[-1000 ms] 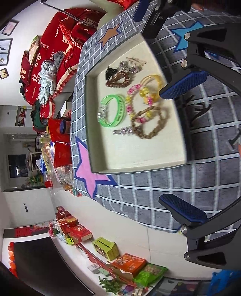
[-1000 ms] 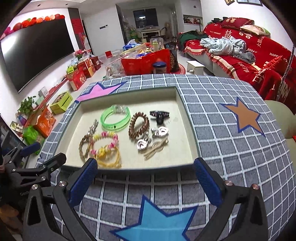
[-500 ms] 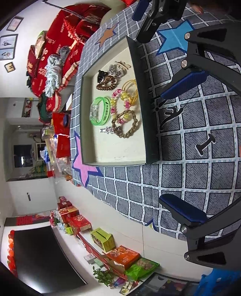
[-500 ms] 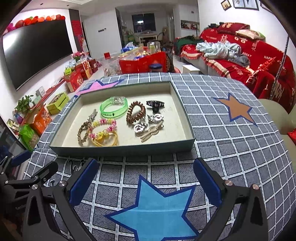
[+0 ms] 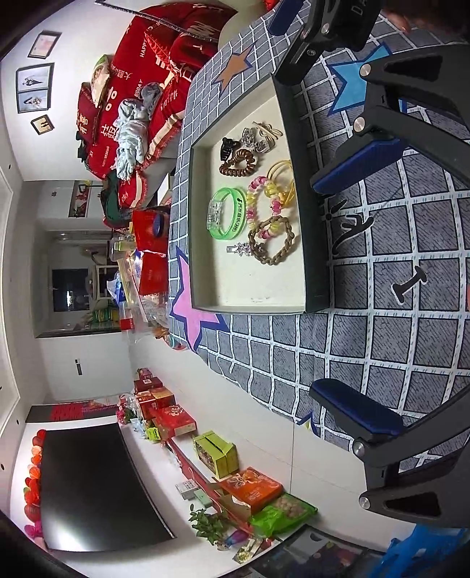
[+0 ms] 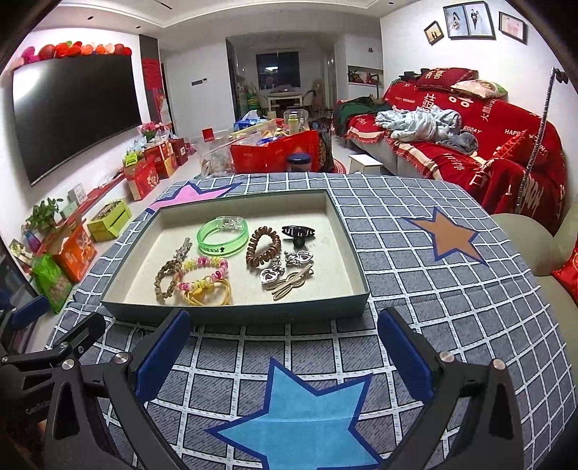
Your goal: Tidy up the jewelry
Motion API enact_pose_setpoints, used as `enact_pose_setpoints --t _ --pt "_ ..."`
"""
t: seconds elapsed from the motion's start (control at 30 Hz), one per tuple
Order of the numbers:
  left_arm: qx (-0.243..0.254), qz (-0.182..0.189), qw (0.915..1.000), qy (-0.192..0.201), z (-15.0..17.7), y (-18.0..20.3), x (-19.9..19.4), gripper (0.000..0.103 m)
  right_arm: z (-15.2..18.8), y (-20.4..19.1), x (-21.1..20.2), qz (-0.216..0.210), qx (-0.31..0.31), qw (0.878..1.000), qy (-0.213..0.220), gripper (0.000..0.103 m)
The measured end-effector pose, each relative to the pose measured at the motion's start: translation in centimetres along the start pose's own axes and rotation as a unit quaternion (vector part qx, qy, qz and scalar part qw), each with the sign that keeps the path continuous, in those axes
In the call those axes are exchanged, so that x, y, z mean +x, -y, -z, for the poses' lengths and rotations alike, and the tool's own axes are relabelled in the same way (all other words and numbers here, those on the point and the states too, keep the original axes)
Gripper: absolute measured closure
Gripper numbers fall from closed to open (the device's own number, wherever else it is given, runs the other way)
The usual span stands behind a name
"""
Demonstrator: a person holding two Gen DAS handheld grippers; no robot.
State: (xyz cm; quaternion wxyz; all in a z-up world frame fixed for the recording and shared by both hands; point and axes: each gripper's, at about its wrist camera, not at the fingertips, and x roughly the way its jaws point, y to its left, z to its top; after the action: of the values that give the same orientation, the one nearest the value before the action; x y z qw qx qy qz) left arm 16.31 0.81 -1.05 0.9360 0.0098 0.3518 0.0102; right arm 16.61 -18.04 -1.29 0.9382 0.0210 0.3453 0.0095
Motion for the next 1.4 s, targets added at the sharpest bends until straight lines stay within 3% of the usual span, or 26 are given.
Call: enact_pose_setpoints --t 1.4 --pt "-0.004 0.001 0.9998 -0.02 0.47 0.07 0.67 0.0 -0.1 0.1 0.14 -0.002 -0.001 1.0 -0.001 0.0"
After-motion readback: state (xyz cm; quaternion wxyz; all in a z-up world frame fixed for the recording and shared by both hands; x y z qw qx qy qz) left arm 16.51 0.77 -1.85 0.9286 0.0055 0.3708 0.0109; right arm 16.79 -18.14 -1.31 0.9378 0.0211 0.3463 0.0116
